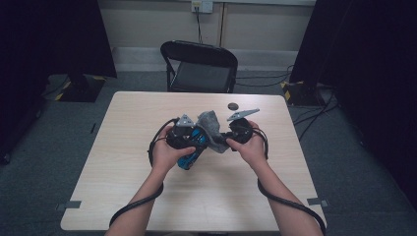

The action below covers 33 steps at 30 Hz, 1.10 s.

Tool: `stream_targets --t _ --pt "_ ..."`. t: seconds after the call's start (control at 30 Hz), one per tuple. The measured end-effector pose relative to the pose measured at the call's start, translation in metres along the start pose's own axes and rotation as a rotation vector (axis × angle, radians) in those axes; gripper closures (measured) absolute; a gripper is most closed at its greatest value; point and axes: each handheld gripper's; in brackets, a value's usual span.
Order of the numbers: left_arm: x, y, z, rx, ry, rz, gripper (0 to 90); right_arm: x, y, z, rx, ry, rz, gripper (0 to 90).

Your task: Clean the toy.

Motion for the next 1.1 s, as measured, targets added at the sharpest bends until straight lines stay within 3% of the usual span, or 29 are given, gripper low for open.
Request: stream_targets --t 0.73,1.1 --pt "0.008 0.005 -0.001 -0.008 0.005 0.028 25.5 -0.006 -0.003 0.0 0.006 0.005 -0.002 75.7" --pt "0.013 0.007 0.0 0.012 -0.007 0.032 25.4 -0.007 -0.007 -0.004 0.02 0.011 -0.004 75.7"
Point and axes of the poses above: each handheld gripper's, and its own axes: y roughly backward along the jaws, x roughly out of its top, z roughly to its right, and after that the axes turned 8 degrees about -z, right-handed
